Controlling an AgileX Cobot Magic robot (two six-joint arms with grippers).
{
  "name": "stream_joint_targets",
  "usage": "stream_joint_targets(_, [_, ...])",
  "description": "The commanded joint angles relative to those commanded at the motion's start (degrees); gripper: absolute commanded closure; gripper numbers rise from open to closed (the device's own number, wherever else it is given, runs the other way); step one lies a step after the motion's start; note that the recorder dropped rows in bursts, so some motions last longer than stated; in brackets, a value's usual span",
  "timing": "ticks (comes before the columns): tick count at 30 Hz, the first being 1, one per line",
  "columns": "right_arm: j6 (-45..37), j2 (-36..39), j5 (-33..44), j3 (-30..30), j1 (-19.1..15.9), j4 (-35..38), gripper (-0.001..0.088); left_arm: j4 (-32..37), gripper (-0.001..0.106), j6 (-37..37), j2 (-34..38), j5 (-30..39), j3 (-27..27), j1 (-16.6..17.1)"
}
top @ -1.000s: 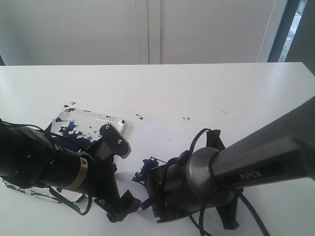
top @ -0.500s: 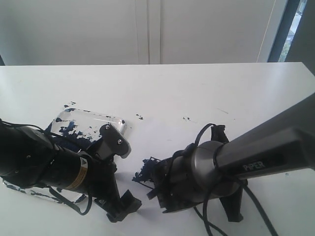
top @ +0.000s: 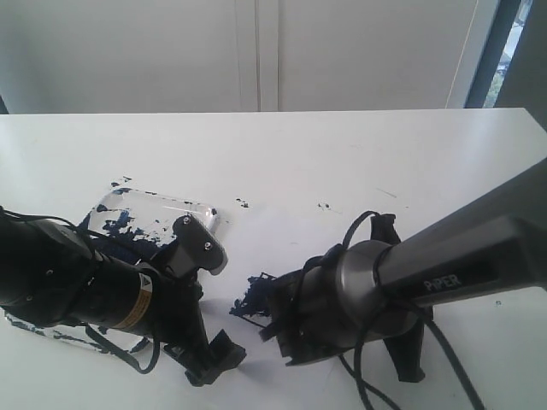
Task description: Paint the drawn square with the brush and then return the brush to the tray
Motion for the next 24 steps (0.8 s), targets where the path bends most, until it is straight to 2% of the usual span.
stream_joint_targets(4, [0.0,0.0,0.0,0.8,1.6,0.6,0.0868,0.0,0.005,0.0,0.0,0.0,0.0,0.0])
stream_joint_targets(9, [0.1,0.0,0.0,2.0,1.1,0.1,0.0868,0.0,0.005,0.0,0.0,0.0,0.0,0.0])
stream_joint_targets(14, [0.9,0.0,0.0,2.0,-1.1,-1.2,0.0868,0.0,0.005,0.0,0.0,-0.1,0.0,0.0])
stream_joint_targets(19, [2.7,0.0,0.0,1.9,-5.4,-4.8,0.0868,0.0,0.005,0.0,0.0,-0.1,0.0,0.0])
stream_joint_targets(24, [3.8,0.0,0.0,1.8,-6.2,-5.9,0.0868,0.0,0.005,0.0,0.0,-0.1,0.0,0.0])
